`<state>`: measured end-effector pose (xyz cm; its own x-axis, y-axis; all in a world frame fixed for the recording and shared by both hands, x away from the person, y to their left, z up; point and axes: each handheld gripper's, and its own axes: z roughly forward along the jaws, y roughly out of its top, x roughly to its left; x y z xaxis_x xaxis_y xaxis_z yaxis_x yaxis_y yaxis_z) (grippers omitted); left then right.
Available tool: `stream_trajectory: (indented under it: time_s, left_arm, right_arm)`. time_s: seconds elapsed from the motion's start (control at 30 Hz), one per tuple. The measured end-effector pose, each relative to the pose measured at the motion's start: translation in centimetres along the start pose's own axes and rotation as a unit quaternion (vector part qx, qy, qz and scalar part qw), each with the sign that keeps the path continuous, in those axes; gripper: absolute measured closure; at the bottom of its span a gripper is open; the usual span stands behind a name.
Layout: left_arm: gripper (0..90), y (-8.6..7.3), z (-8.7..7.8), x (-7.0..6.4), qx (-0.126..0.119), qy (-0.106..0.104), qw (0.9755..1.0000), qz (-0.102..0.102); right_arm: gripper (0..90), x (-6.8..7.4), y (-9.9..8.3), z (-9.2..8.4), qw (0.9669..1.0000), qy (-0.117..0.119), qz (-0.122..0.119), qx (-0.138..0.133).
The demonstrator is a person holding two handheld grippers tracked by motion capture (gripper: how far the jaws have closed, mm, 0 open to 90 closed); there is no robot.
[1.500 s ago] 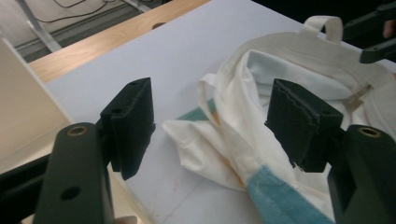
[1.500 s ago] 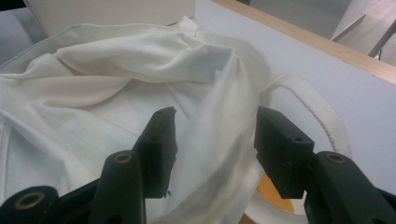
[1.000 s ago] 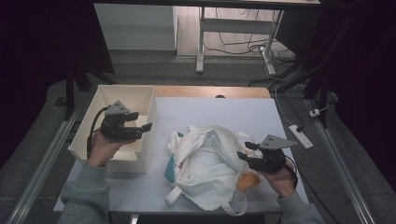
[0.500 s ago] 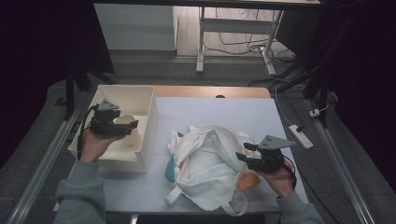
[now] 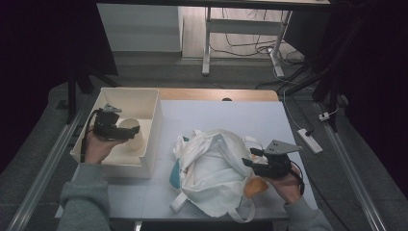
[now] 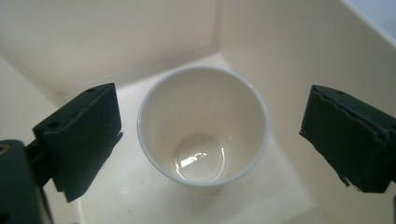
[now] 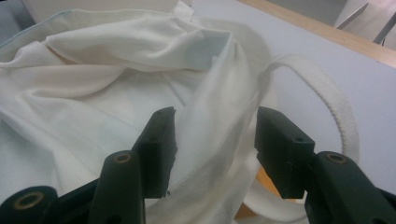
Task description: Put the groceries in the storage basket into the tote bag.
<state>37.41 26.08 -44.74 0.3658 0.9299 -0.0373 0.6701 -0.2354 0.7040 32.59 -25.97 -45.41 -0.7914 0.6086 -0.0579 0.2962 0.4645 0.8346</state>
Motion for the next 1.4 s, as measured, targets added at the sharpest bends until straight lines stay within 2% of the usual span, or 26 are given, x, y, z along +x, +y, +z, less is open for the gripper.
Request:
stream_trajectory:
  time_s: [0.1, 0.2, 0.43, 0.57, 0.67, 0.73, 1.0, 1.27, 1.4]
  left_arm:
    - [4.2, 0.0, 0.8, 0.1, 0.011, -0.004, 0.9999, 0.003]
    - [3.7, 0.0, 1.5, 0.2, 0.02, 0.006, 0.9998, 0.002]
    - [3.4, 0.1, 2.9, 0.4, 0.027, 0.001, 0.9996, -0.002]
    - [5.5, 0.2, 3.5, 0.2, 0.033, -0.001, 0.9995, 0.002]
    - [11.5, 0.2, 3.7, 0.0, 0.038, 0.001, 0.9992, 0.009]
    - [18.4, 0.2, 3.6, 0.1, 0.034, 0.003, 0.9994, 0.003]
    - [19.1, 0.1, 3.4, 0.4, 0.025, -0.004, 0.9997, -0.003]
    - [19.2, 0.1, 1.7, 0.7, -0.014, -0.019, 0.9995, -0.019]
    - [19.1, 0.2, 1.0, 0.6, -0.028, -0.018, 0.9993, -0.019]
  right_arm:
    - [48.6, 0.0, 0.0, 0.1, 1.0, -0.001, -0.001, 0.001]
    - [48.7, 0.0, 0.0, -0.1, 1.0, -0.005, -0.002, -0.006]
    - [48.8, 0.0, 0.0, -0.2, 0.9999, -0.01, -0.001, -0.009]
    - [48.8, -0.1, 0.0, -0.3, 0.9999, -0.012, 0.0, -0.012]
    - [48.8, -0.2, 0.0, -0.4, 0.9999, -0.013, 0.001, -0.011]
    - [48.8, -0.2, 0.0, -0.3, 0.9999, -0.012, 0.001, -0.012]
    - [48.8, -0.2, 0.0, -0.3, 0.9999, -0.013, 0.0, -0.011]
    - [48.8, -0.3, 0.0, -0.4, 0.9998, -0.014, 0.001, -0.012]
    - [48.8, -0.2, 0.0, -0.4, 0.9998, -0.015, 0.0, -0.012]
